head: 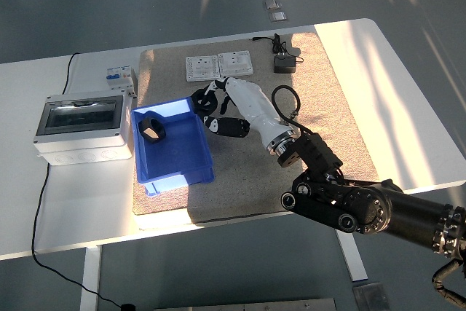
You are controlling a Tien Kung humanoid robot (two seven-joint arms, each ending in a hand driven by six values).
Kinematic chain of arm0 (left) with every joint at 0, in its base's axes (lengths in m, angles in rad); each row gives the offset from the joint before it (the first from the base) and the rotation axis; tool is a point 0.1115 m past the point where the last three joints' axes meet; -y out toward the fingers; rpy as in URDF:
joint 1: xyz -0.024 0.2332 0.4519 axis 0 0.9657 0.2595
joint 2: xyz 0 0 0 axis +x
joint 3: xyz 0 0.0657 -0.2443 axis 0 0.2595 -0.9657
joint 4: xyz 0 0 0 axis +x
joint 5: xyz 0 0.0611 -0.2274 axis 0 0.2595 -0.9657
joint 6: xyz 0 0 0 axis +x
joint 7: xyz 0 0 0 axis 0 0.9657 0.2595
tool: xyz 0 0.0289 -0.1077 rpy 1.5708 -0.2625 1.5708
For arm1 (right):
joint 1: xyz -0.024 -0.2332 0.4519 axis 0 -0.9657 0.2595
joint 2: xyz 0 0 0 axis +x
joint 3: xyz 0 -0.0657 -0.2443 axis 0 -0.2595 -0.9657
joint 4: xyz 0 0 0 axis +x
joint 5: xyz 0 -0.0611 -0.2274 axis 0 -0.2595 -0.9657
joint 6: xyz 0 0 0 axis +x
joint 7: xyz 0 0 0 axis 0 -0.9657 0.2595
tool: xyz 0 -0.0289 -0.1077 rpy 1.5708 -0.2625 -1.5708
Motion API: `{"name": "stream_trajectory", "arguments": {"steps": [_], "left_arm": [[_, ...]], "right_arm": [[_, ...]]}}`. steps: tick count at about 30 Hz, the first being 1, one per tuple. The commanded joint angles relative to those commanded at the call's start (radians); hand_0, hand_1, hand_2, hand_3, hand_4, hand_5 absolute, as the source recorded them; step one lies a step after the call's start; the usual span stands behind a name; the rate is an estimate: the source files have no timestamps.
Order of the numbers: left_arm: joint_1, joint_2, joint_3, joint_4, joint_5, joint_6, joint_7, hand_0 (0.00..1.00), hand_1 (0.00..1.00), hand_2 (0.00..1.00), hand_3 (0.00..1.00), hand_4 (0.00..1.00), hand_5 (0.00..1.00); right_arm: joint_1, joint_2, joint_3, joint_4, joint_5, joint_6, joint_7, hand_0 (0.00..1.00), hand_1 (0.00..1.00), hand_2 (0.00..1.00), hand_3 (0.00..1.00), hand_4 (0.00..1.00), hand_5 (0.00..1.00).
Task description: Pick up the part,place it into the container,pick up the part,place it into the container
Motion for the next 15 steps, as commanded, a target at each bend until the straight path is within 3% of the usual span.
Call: {"name": "stream_trajectory", "arguments": {"steps": [6, 7, 12, 13, 15], "left_arm": [[-0.003, 0.001, 0.002, 0.0, -0.007, 0.002, -0.001, 0.675, 0.66, 0.739, 0.724, 0.741, 0.81], [-0.003, 0.001, 0.002, 0.0, -0.007, 0.002, -0.001, 0.675, 0.66, 0.739, 0.724, 0.741, 0.811], [-0.003, 0.001, 0.001, 0.0, -0.007, 0.002, -0.001, 0.675, 0.66, 0.739, 0.724, 0.741, 0.811], [-0.003, 0.001, 0.001, 0.0, -0.006, 0.002, -0.001, 0.675, 0.66, 0.738, 0.723, 0.741, 0.812], [-0.003, 0.001, 0.001, 0.0, -0.005, 0.002, 0.0, 0.675, 0.66, 0.738, 0.723, 0.741, 0.812]], "right_arm": [[0.024, 0.012, -0.021, -0.001, -0.114, 0.119, -0.07, 0.686, 0.317, 0.377, 0.444, 0.42, 0.002], [0.026, 0.012, -0.021, -0.002, -0.135, 0.14, -0.085, 0.728, 0.395, 0.48, 0.573, 0.425, 0.002], [0.03, 0.012, -0.024, -0.008, -0.23, 0.245, -0.138, 0.728, 0.395, 0.48, 0.573, 0.425, 0.002], [0.03, 0.012, -0.023, -0.009, -0.243, 0.265, -0.146, 0.932, 0.841, 0.846, 0.886, 0.472, 0.002], [0.03, 0.012, -0.023, -0.01, -0.266, 0.301, -0.162, 0.932, 0.841, 0.846, 0.886, 0.472, 0.002]]}}
